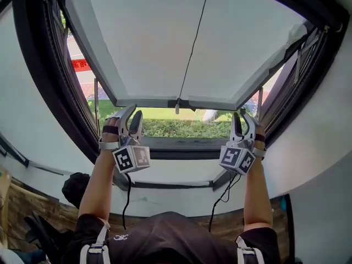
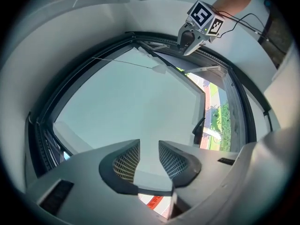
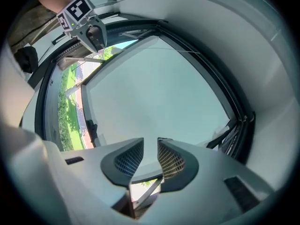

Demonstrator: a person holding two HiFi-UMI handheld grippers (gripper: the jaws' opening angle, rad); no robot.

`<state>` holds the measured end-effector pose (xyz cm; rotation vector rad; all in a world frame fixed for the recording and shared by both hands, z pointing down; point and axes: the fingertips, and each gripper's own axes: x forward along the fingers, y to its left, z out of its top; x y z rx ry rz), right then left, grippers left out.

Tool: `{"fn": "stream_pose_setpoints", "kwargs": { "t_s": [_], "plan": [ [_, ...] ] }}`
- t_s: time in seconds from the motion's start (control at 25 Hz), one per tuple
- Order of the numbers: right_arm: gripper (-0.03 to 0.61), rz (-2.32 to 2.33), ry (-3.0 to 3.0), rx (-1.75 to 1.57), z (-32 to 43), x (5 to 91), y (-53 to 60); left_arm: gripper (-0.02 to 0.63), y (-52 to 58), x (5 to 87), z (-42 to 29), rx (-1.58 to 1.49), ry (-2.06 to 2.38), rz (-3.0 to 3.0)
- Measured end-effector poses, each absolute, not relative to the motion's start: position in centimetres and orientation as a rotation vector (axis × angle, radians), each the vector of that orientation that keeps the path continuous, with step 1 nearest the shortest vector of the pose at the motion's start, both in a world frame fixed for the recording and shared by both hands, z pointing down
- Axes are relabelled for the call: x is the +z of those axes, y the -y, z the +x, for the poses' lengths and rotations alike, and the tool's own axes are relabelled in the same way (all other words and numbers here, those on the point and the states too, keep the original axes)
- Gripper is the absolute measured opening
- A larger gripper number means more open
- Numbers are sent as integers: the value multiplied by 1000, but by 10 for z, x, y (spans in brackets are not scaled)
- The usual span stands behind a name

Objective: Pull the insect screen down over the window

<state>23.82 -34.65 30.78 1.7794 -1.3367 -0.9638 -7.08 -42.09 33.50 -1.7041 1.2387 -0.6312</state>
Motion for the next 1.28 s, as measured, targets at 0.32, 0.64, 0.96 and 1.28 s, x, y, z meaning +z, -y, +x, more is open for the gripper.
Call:
{"fn": "stream_pose_setpoints", "kwargs": {
  "t_s": [0.32,0.64,0.96,1.28],
  "plan": [
    [86,1797,1311,-1064,257,239,342,138,426,239,-84,-544,-1246,-1621],
    [87,1837,1300,-1199,265,110,332,132,426,123,-111,-495,-1232,-1505],
    [95,1773,1228,-1252,257,14,323,132,423,16,-125,-495,-1236,-1368],
    [112,1736,1134,-1183,283,-33,329,140,432,-46,-142,-591,-1265,-1285]
  ]
}}
